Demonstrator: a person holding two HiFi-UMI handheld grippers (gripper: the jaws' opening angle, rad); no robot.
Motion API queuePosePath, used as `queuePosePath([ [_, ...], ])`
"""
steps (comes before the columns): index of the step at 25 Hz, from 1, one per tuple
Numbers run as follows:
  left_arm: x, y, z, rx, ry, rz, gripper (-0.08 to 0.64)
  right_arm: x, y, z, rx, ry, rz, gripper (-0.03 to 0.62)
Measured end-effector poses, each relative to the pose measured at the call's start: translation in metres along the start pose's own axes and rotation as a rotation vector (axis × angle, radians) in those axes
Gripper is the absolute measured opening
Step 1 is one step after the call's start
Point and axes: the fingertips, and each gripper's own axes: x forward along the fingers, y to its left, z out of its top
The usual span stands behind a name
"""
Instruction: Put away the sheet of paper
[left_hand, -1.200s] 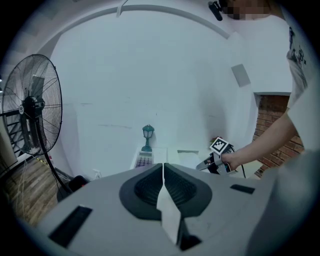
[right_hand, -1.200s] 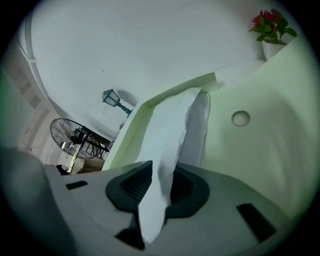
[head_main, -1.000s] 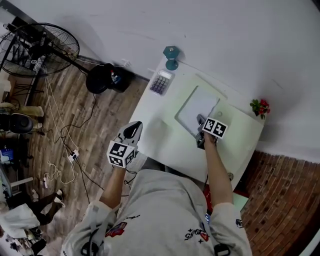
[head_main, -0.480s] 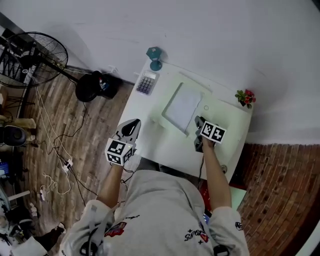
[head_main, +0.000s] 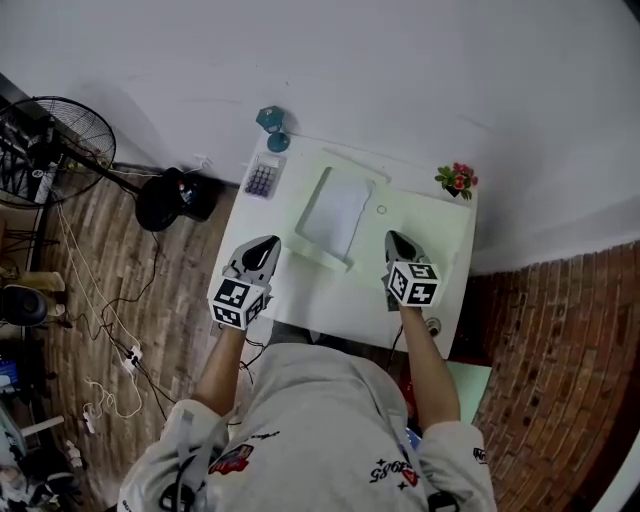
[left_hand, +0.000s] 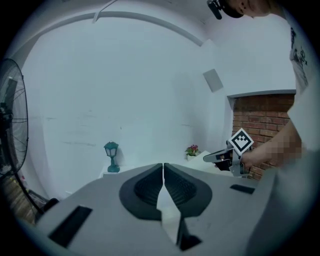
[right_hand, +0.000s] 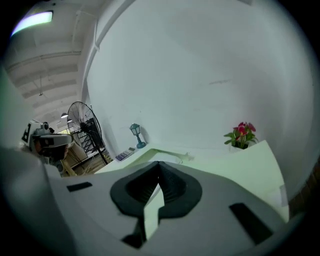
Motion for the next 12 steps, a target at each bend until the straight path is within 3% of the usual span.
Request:
queuePosePath([
  [12, 0.032, -0.040, 0.043, 0.060, -0.064, -0.099, 0.028, -0.089, 0.023, 0.082, -0.176, -0.234, -0.050, -0.002],
])
